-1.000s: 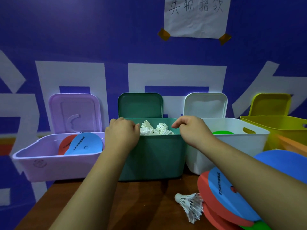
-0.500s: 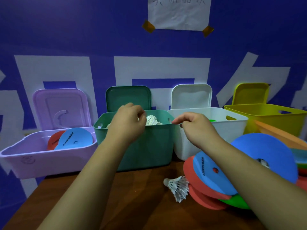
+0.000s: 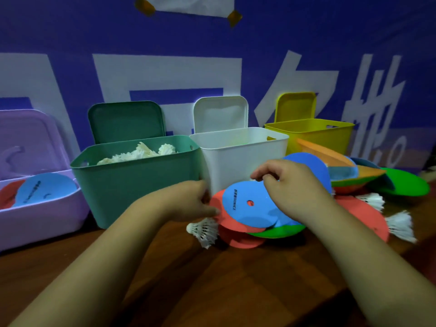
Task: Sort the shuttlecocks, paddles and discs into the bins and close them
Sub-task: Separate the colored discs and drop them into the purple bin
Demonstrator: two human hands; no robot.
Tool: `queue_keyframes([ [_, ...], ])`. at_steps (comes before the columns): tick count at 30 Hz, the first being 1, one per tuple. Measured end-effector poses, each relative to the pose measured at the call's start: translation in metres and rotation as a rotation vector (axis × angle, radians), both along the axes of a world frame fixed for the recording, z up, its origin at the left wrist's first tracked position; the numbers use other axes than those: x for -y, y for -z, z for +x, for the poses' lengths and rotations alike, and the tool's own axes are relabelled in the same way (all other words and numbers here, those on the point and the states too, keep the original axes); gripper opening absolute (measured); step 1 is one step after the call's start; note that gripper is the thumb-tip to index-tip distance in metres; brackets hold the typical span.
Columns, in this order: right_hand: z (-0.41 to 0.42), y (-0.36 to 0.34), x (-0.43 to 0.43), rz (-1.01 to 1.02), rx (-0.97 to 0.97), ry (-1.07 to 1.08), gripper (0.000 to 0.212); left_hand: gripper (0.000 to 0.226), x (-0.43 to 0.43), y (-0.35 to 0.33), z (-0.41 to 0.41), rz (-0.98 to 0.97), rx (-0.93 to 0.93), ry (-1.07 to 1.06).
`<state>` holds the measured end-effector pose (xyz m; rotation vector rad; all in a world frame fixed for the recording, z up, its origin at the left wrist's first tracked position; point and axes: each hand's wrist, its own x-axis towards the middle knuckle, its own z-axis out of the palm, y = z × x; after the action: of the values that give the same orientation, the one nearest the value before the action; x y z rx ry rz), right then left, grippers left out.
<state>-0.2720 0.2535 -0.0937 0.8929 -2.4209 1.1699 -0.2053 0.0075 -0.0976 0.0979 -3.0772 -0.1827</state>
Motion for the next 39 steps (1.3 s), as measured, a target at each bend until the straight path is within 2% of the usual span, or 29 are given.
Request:
queue_keyframes([
  [3,0.003,0.01,-0.017,0.002,-0.041,0.056,0.035,0.042,-0.007,0.003,-0.004,0.084,-0.083,0.023],
  [6,0.003,0.022,-0.03,0.027,-0.029,0.107,0.031,0.063,-0.014,0.014,-0.009,0.1,-0.07,0.035],
  [10,0.003,0.039,-0.037,0.049,-0.04,0.145,0.031,0.084,-0.018,0.033,-0.022,0.146,-0.118,-0.07],
  [14,0.007,0.049,-0.03,0.186,0.033,0.136,0.033,0.073,-0.021,0.041,-0.026,0.312,-0.214,-0.167],
  [17,0.016,0.06,-0.018,0.357,0.01,0.069,0.045,0.052,-0.019,0.039,-0.027,0.411,-0.318,-0.166],
  [20,0.02,0.07,-0.007,0.476,0.01,-0.005,0.059,0.017,-0.017,0.033,-0.025,0.783,-0.363,-0.171],
  [23,0.018,0.077,-0.002,0.476,0.038,-0.024,0.066,0.012,-0.017,0.022,-0.019,1.217,-0.321,-0.178],
  [25,0.017,0.078,-0.001,0.477,0.028,-0.027,0.072,0.015,-0.015,0.012,-0.016,1.362,-0.306,-0.159],
  [28,0.017,0.077,0.002,0.456,0.018,-0.02,0.077,0.021,-0.006,0.001,-0.013,1.426,-0.298,-0.117],
  [31,0.015,0.077,0.011,0.465,-0.022,0.057,0.073,0.024,0.002,-0.007,-0.01,1.439,-0.322,-0.076],
  [33,0.013,0.079,0.018,0.445,-0.014,0.114,0.06,0.023,0.004,-0.012,-0.008,1.456,-0.349,-0.077],
  [36,0.007,0.083,0.022,0.295,-0.011,0.13,0.026,0.021,0.01,-0.016,-0.004,1.447,-0.393,-0.102],
  [39,0.001,0.081,0.025,0.125,-0.133,0.186,0.022,0.022,0.019,-0.022,0.0,1.429,-0.423,-0.111],
])
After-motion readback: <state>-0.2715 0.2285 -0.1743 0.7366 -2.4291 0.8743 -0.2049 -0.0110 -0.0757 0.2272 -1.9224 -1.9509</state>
